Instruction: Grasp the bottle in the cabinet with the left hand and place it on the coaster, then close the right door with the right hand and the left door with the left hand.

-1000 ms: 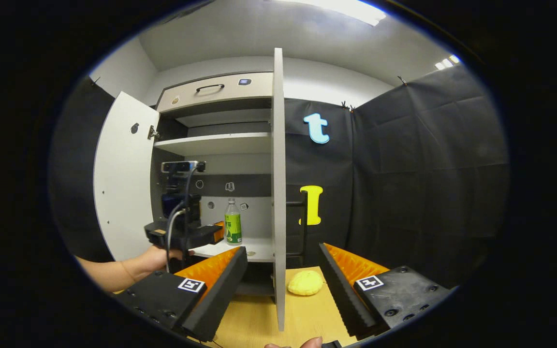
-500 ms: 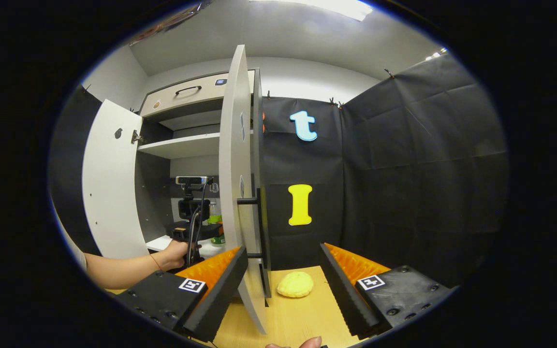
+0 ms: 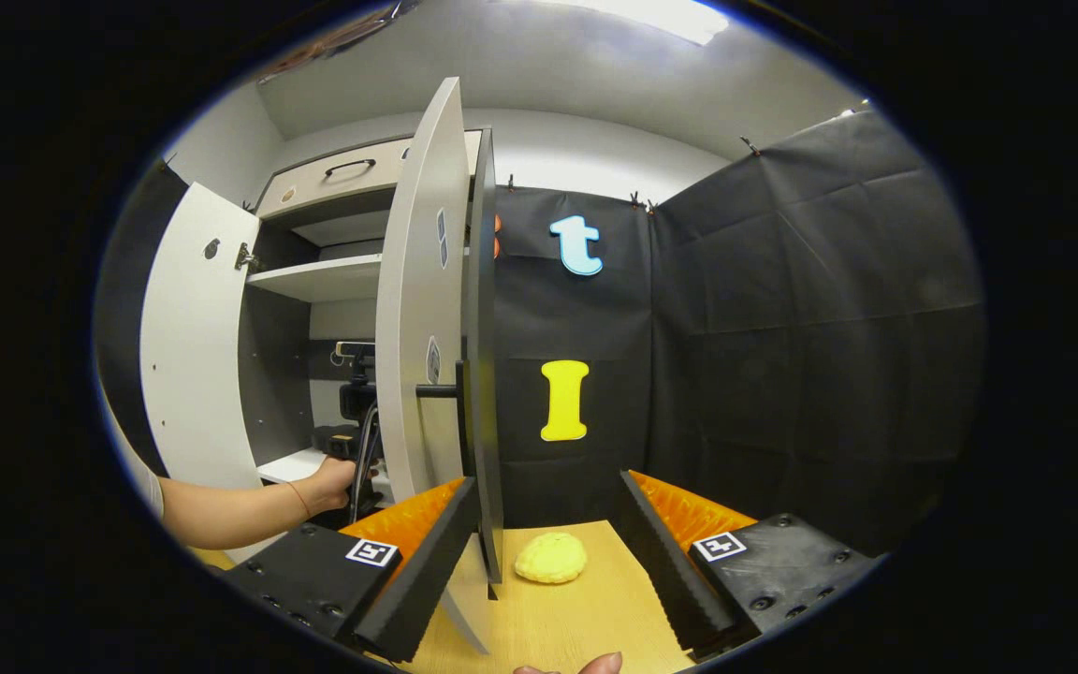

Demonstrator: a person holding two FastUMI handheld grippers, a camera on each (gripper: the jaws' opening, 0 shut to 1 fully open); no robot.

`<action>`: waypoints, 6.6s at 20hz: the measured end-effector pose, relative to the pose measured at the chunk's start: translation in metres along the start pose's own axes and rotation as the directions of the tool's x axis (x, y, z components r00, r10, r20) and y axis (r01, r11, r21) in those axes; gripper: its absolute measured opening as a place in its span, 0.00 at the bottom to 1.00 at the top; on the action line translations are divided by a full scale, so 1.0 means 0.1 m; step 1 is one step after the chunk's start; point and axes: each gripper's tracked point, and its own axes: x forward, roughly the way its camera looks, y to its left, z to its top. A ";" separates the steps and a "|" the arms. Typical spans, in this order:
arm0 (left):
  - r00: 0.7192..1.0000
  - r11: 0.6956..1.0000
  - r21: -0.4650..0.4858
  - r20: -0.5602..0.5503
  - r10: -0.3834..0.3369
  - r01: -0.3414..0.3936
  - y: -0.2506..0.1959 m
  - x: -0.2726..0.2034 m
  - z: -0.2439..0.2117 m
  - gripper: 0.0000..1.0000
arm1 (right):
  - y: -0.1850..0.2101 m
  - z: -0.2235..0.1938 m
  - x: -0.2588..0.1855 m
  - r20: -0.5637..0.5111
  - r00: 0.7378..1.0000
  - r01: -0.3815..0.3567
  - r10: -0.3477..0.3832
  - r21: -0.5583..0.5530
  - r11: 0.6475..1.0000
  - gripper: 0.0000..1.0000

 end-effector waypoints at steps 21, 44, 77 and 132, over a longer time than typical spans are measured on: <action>0.963 0.970 -0.015 0.123 -0.241 0.244 0.48 -2.99 0.18 0.78 | 0.84 0.19 -0.58 0.053 0.999 -0.009 0.011 -0.029 1.000 0.98; 0.934 0.934 0.000 -0.004 -0.357 0.357 0.54 -4.47 -2.81 0.78 | 1.11 0.12 -0.69 0.026 1.000 0.007 -0.006 -0.010 1.000 0.98; 0.932 0.941 -0.031 -0.136 -0.337 0.336 0.87 -4.90 -3.13 0.94 | 0.91 -0.05 -0.60 -0.080 0.997 -0.003 0.006 0.034 0.999 0.98; 0.992 0.991 -0.053 -0.035 0.118 -0.120 2.56 -5.04 -0.62 0.95 | 2.45 -0.31 1.02 -0.118 0.946 -0.293 0.301 0.079 0.953 0.98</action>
